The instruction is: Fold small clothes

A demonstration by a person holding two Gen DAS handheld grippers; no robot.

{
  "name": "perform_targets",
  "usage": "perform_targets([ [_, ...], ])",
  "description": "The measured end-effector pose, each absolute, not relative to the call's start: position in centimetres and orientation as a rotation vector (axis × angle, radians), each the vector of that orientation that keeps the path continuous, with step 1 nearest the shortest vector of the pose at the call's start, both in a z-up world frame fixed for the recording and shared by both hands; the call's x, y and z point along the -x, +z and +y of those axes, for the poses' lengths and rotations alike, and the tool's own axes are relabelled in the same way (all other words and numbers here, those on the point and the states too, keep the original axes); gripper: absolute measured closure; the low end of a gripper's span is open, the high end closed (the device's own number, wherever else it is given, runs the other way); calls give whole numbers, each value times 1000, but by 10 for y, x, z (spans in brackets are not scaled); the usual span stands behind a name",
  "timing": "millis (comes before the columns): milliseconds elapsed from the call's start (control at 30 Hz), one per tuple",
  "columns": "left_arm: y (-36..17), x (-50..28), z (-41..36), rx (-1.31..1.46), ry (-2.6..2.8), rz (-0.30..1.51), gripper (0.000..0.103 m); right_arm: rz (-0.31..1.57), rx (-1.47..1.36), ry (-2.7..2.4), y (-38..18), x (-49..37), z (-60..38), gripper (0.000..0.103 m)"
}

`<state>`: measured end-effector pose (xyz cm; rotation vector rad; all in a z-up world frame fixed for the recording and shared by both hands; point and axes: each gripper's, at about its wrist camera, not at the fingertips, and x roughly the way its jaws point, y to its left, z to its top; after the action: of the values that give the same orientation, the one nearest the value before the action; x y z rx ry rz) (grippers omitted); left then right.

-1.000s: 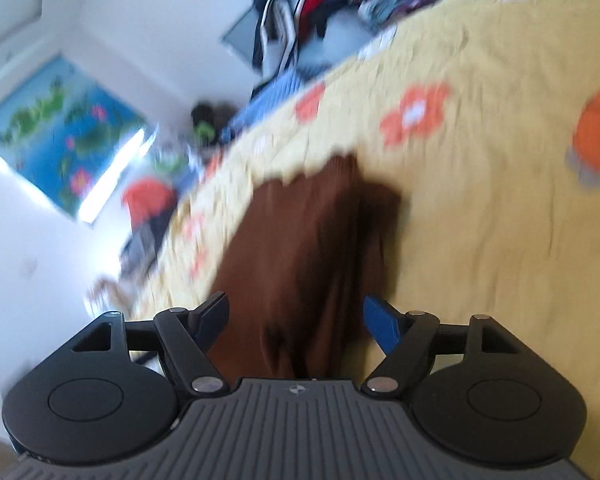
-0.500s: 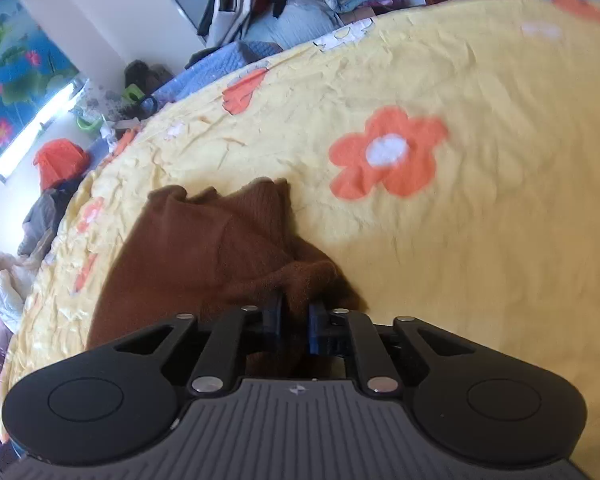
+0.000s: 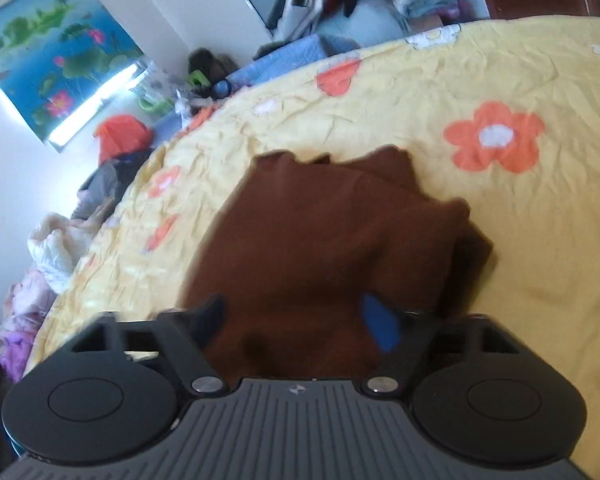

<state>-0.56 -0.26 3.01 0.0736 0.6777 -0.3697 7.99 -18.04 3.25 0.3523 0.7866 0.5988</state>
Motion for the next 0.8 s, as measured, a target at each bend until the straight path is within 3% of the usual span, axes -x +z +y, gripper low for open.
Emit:
perform_targets([
  [33, 34, 9, 0, -61, -366, 686, 9, 789, -392, 597, 30, -83, -187, 50],
  [100, 46, 20, 16, 22, -376, 671, 9, 824, -461, 584, 36, -83, -196, 47],
  [167, 56, 32, 40, 104, -345, 623, 8, 828, -468, 578, 51, -67, -203, 30],
  [233, 54, 29, 68, 197, -286, 652, 8, 771, -467, 568, 65, -39, -217, 1],
  [367, 27, 5, 123, 536, -241, 812, 8, 796, -568, 507, 47, -9, -253, 2],
  [500, 17, -12, 125, 695, -336, 839, 9, 914, -609, 495, 11, -3, -247, 14],
  [533, 17, -16, 120, 699, -352, 847, 17, 893, -603, 520, 10, 2, -243, 24],
  [567, 17, -20, 114, 686, -366, 865, 31, 911, -603, 553, 7, 2, -238, 38],
  [600, 15, -22, 108, 659, -363, 904, 64, 937, -595, 579, 3, -1, -232, 79],
  [633, 16, -23, 106, 633, -340, 929, 74, 972, -558, 581, 0, -5, -225, 81],
  [800, 33, 0, 123, 561, -327, 901, 78, 876, -425, 626, 31, 16, -227, 82],
])
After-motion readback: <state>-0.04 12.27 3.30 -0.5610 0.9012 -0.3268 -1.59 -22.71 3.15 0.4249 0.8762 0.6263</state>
